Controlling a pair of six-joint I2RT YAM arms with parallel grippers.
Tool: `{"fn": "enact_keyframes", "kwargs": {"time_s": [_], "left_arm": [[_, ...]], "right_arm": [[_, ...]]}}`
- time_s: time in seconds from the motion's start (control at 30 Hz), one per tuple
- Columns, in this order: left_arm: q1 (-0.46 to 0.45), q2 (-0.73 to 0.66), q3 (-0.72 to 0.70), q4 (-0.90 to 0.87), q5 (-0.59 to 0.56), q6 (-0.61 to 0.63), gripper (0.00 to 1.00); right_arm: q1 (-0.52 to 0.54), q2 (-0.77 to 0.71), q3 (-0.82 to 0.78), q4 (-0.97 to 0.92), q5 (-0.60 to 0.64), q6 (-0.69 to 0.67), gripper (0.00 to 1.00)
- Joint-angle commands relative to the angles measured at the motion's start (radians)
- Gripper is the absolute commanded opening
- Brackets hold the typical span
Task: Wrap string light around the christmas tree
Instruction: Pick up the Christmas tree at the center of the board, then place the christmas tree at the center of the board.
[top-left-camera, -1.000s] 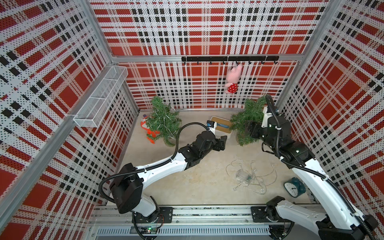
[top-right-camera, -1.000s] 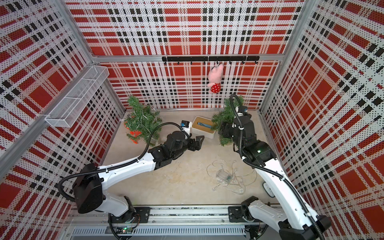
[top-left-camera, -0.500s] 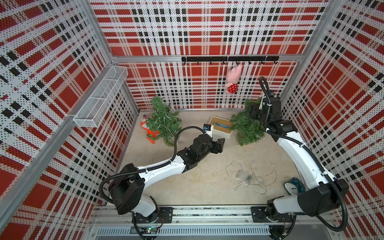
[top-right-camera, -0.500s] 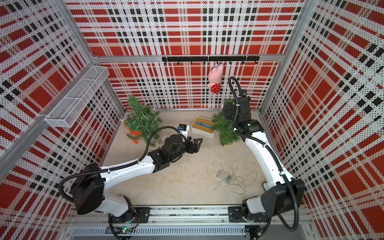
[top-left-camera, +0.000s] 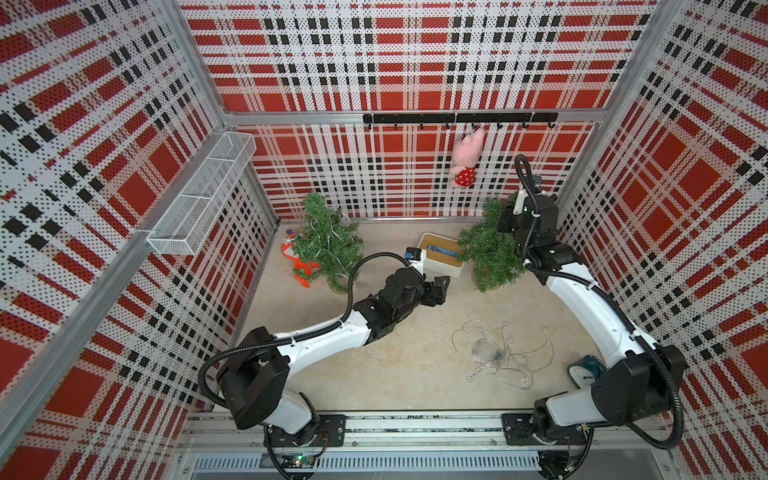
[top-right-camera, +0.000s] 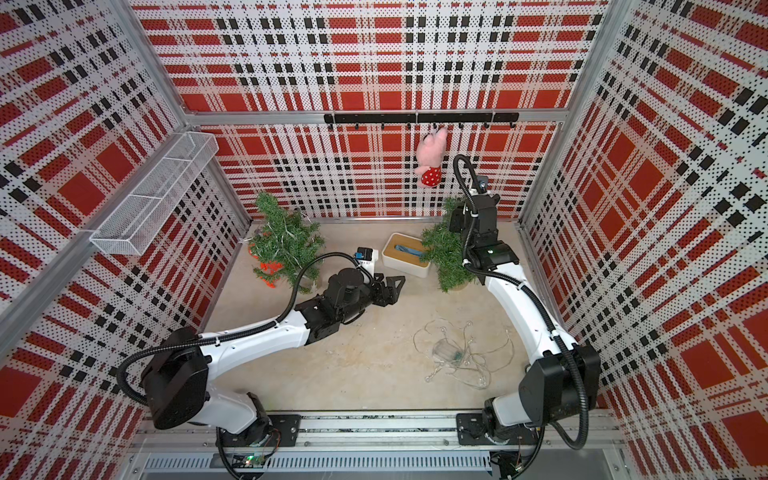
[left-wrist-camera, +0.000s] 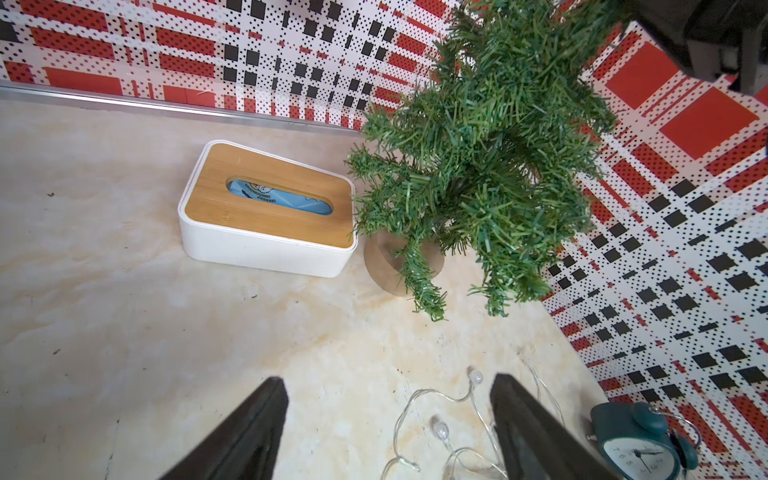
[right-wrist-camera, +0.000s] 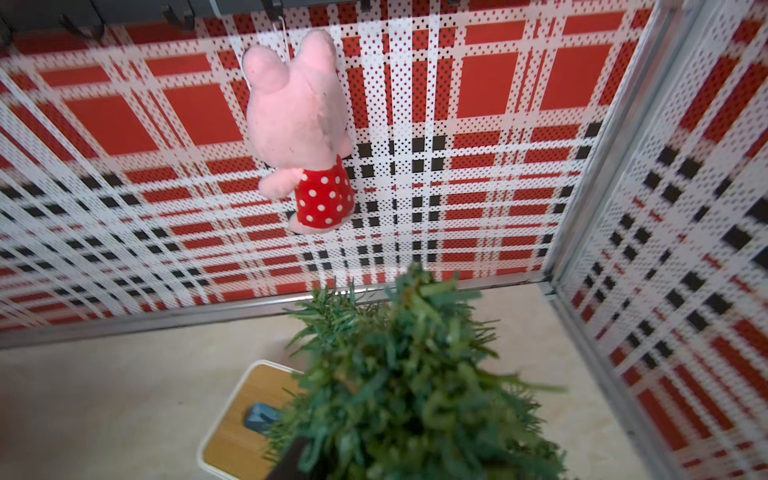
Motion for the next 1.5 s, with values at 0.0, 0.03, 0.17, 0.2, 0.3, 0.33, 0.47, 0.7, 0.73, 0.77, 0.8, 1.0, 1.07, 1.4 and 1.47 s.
{"fn": "enact_keyframes", "kwargs": {"time_s": [0.0, 0.03, 0.17, 0.2, 0.3, 0.33, 0.47, 0.7, 0.73, 0.77, 0.8, 1.0, 1.07, 1.4, 1.47], "left_arm": [[0.009, 0.021, 0.002, 0.029, 0.011, -0.005, 0.81], [0.009, 0.023, 0.004, 0.03, 0.011, -0.005, 0.81], [0.012, 0.028, 0.007, 0.033, 0.011, -0.009, 0.81], [0.014, 0.028, 0.01, 0.032, 0.011, -0.008, 0.81], [0.023, 0.027, 0.016, 0.026, 0.009, -0.007, 0.81], [0.029, 0.024, 0.017, 0.024, 0.008, -0.007, 0.81], [0.053, 0.009, 0.019, 0.016, 0.008, -0.003, 0.8], [0.081, -0.025, 0.022, -0.007, -0.006, 0.011, 0.8], [0.082, -0.034, 0.021, -0.014, -0.013, 0.014, 0.8], [0.084, -0.042, 0.019, -0.02, -0.021, 0.017, 0.8], [0.085, -0.049, 0.017, -0.025, -0.026, 0.019, 0.8], [0.09, -0.082, -0.02, -0.036, -0.049, 0.02, 0.8], [0.091, -0.094, -0.036, -0.039, -0.051, 0.013, 0.79], [0.088, -0.14, -0.094, -0.028, -0.054, -0.008, 0.79], [0.088, -0.139, -0.099, -0.027, -0.053, -0.009, 0.79]], "right_arm": [[-0.006, -0.051, 0.022, 0.031, -0.004, -0.059, 0.21], [-0.006, -0.059, 0.025, 0.025, -0.003, -0.066, 0.19], [-0.005, -0.099, 0.034, -0.004, -0.013, -0.085, 0.08], [-0.005, -0.108, 0.039, -0.015, -0.014, -0.087, 0.07], [0.006, -0.139, 0.06, -0.061, -0.019, -0.096, 0.03], [0.012, -0.147, 0.07, -0.081, -0.02, -0.099, 0.02], [0.053, -0.178, 0.106, -0.152, -0.048, -0.098, 0.01], [0.148, -0.181, 0.143, -0.198, -0.182, -0.015, 0.0], [0.153, -0.179, 0.143, -0.189, -0.207, 0.012, 0.0], [0.159, -0.176, 0.138, -0.173, -0.233, 0.036, 0.0], [0.166, -0.17, 0.132, -0.157, -0.254, 0.052, 0.0], [0.228, -0.08, 0.105, -0.06, -0.272, 0.062, 0.0], [0.231, -0.052, 0.085, -0.01, -0.255, 0.037, 0.0], [0.226, 0.086, 0.113, 0.12, -0.139, -0.228, 0.0], [0.214, 0.109, 0.135, 0.121, -0.122, -0.258, 0.0]]}}
